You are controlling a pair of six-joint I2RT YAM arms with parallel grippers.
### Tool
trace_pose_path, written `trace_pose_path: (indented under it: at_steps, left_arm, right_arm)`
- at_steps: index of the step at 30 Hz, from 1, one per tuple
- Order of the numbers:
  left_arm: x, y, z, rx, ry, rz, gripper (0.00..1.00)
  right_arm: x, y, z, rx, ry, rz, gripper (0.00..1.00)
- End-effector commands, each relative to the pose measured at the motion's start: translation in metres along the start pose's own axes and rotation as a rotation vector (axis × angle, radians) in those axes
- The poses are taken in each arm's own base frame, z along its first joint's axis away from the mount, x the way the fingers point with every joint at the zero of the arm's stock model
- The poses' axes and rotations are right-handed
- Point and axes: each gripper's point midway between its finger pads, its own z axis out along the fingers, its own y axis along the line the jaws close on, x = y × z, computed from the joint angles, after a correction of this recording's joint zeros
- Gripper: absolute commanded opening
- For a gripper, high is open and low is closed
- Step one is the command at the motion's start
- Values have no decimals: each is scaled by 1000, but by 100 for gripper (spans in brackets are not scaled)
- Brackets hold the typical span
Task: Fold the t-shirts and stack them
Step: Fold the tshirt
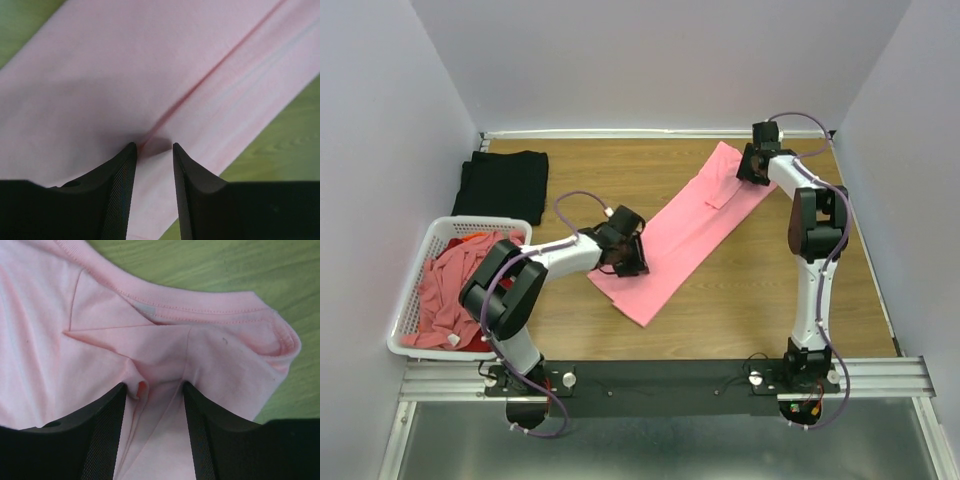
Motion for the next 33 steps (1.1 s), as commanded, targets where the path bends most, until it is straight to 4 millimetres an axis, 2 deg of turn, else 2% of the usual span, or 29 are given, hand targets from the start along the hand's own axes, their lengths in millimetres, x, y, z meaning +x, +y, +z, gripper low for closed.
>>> trace_pose_path:
  at_steps: [1,3,5,7,8,11,14,15,17,18,22,28,29,30,31,33]
  left_arm:
    - [62,-20,-12,37,167,-92,46]
    - [64,-27,-20,37,146,-81,49]
    - [52,-32,-32,35,80,-74,50]
    - [38,-34,-44,9,30,-54,52]
    - [25,-30,-48,-24,-35,-31,52]
    - [-5,-33,-59,-75,-137,61,52]
    - [-14,-19,-49,-156,-155,149,49]
    - [-16,-16,-46,-173,-149,196,47]
    - [-12,-7,-33,-207,-123,239,44]
    - [-10,-5,-28,-212,-112,255,42]
    - [4,11,-8,-247,-51,296,36]
    - [32,31,4,-266,44,290,31]
    - [42,35,6,-265,77,280,31]
    - [46,36,7,-255,86,273,30]
    - [51,37,7,-251,101,264,30]
    - [65,41,8,-228,145,239,29]
  right_arm:
    - [4,-24,13,78,32,-126,59]
    - [-3,-19,2,47,21,-134,59]
    - [-19,-6,-25,-6,-17,-132,61]
    - [-15,0,-41,-37,-13,-136,62]
    - [-24,9,-62,-62,-43,-131,62]
    - [-7,18,-90,-110,-16,-42,62]
    - [31,24,-100,-137,62,18,62]
    - [33,27,-105,-144,58,54,61]
    - [50,31,-104,-145,80,76,60]
    - [48,38,-104,-169,66,112,59]
    - [52,38,-88,-159,59,169,51]
    - [52,38,-58,-116,49,176,46]
    - [60,37,-48,-109,69,171,44]
    - [57,42,-45,-124,68,156,44]
    - [65,41,-39,-119,85,145,43]
    - [66,44,-27,-123,94,118,43]
